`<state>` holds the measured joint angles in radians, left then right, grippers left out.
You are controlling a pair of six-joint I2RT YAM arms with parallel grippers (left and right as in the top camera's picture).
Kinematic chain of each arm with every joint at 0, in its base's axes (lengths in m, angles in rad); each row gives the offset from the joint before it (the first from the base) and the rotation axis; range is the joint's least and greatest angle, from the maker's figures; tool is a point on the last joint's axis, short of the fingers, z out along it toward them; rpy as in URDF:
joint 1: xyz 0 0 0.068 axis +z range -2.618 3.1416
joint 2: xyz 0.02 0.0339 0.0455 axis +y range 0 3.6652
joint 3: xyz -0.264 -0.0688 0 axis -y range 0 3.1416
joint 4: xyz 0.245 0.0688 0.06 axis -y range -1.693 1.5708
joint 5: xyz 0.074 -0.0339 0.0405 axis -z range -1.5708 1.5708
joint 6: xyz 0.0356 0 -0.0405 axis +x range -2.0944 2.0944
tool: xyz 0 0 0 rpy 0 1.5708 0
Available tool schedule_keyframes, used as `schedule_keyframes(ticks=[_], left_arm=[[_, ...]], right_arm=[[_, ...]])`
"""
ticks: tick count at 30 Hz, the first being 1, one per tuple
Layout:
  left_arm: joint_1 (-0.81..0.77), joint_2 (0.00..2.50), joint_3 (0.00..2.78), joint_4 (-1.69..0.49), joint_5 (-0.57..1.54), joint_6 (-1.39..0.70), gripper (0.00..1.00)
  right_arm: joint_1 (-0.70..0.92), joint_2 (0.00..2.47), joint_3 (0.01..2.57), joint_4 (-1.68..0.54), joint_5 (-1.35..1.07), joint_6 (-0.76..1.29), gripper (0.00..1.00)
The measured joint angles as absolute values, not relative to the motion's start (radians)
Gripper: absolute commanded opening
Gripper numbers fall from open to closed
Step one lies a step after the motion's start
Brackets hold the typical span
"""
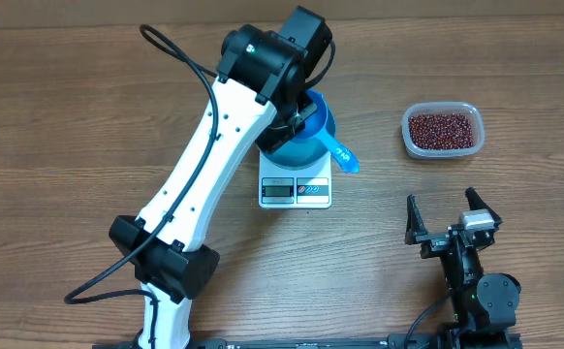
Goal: Scoop item into bowl and weigh 150g on scale
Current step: 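Lift the blue scoop with the left gripper over the teal bowl, then move the right gripper toward the scoop handle held by the left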
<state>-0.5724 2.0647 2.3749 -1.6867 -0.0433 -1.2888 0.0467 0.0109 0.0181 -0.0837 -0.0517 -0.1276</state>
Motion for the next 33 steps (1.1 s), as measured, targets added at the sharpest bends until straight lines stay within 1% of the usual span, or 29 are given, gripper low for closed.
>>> schedule_keyframes(ticks=[5, 12, 14, 16, 18, 21, 22, 23, 26, 29, 33], left_arm=[[-0.572, 2.065, 2.375, -1.687, -0.054, -1.399, 0.04], [-0.572, 2.065, 2.375, -1.687, -0.058, -1.43, 0.05], [-0.572, 2.065, 2.375, -1.687, -0.058, -1.435, 0.04], [-0.572, 2.065, 2.375, -1.687, -0.06, -1.438, 0.04], [-0.572, 2.065, 2.375, -1.687, -0.062, -1.439, 0.04], [-0.572, 2.065, 2.375, -1.687, -0.065, -1.439, 0.04], [-0.572, 2.065, 2.375, -1.687, -0.065, -1.44, 0.04], [-0.572, 2.065, 2.376, -1.687, -0.065, -1.443, 0.04], [-0.572, 2.065, 2.376, -1.687, -0.065, -1.454, 0.04], [-0.572, 2.065, 2.376, -1.687, -0.061, -1.469, 0.04], [-0.572, 2.065, 2.376, -1.687, -0.052, -1.504, 0.04]], right_arm=[[0.047, 0.011, 0.018, -0.084, -0.052, -0.128, 1.0], [0.047, 0.011, 0.019, 0.009, -0.047, -0.13, 1.0], [0.047, 0.011, 0.022, -0.006, -0.046, -0.126, 1.0], [0.047, 0.011, 0.057, -0.077, -0.034, -0.084, 1.0], [0.047, 0.017, 0.131, -0.184, -0.015, -0.039, 1.0], [0.047, 0.063, 0.315, -0.361, 0.007, 0.033, 1.0], [0.046, 0.086, 0.367, -0.375, 0.01, 0.052, 1.0], [0.047, 0.139, 0.472, -0.496, 0.01, 0.09, 1.0], [0.046, 0.294, 0.676, -0.636, -0.032, 0.154, 1.0], [0.046, 0.475, 0.867, -0.673, -0.165, 0.191, 1.0], [0.046, 0.615, 0.957, -0.632, -0.329, 0.216, 1.0]])
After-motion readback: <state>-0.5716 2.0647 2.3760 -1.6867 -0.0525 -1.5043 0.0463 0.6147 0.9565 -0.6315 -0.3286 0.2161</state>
